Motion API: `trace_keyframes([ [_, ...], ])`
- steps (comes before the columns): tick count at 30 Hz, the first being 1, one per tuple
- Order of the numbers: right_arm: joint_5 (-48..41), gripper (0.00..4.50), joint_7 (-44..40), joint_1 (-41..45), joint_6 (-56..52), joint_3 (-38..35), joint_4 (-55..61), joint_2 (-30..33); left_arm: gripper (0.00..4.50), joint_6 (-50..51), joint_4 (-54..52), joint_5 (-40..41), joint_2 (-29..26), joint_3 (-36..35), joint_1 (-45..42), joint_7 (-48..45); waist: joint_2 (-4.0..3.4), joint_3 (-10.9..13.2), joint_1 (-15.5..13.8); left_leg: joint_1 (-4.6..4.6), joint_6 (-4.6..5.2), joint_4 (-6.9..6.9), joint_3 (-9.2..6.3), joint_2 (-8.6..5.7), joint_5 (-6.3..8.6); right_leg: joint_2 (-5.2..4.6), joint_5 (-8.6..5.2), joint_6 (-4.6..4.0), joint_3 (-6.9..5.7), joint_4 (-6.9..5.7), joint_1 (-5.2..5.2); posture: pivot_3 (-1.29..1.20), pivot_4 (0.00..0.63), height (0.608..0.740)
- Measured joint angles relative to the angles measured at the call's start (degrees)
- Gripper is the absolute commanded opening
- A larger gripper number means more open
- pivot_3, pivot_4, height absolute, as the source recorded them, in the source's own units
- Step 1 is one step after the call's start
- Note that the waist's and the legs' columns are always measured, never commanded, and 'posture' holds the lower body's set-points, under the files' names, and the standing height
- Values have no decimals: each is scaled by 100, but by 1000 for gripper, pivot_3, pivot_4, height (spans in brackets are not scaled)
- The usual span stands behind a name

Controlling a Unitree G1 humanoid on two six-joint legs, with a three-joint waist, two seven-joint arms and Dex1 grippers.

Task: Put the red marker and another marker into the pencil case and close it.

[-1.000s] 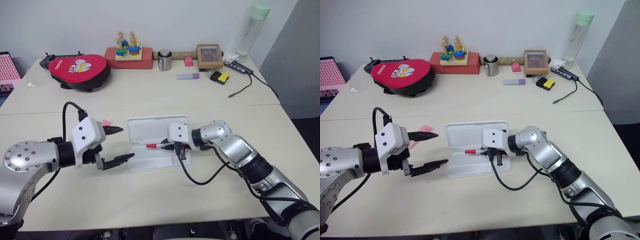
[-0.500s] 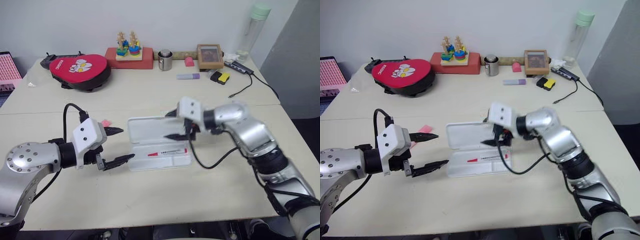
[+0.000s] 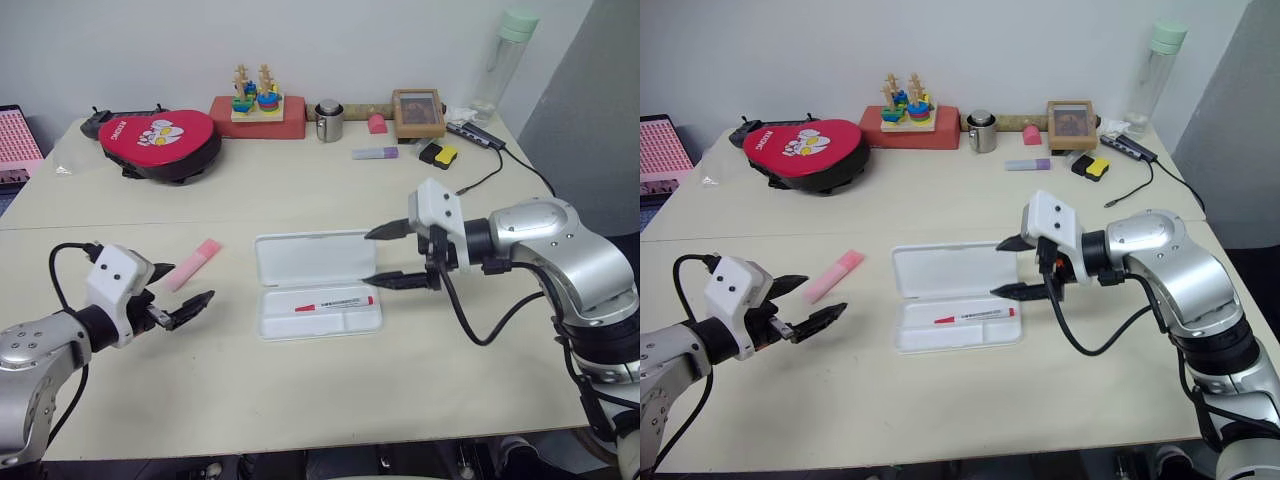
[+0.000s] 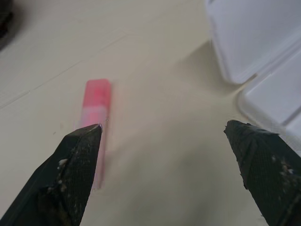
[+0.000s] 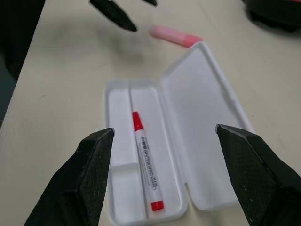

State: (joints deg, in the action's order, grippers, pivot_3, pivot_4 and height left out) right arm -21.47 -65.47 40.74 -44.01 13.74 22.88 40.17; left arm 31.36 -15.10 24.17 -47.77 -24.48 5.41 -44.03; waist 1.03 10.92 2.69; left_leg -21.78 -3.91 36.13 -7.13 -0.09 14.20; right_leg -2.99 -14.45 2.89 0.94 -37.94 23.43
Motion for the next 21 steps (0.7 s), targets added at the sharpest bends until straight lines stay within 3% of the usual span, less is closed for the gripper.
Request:
trace_keyframes([
  [10,431,3626,88,-213,707,511,-75,-20,4500,-621,1762,-348,-97,594,-1105,-414,2,-1,-62,-5,0,-3,2,-1,0,-2,1,-2,0,7,3,0,150,740],
  [21,627,3626,402,-184,713,570,-80,-188,4500,-1340,3496,-905,-110,1256,-2254,-763,2,-1,-75,-6,-1,-4,-4,-1,0,-1,5,-7,-7,1,6,0,150,740],
])
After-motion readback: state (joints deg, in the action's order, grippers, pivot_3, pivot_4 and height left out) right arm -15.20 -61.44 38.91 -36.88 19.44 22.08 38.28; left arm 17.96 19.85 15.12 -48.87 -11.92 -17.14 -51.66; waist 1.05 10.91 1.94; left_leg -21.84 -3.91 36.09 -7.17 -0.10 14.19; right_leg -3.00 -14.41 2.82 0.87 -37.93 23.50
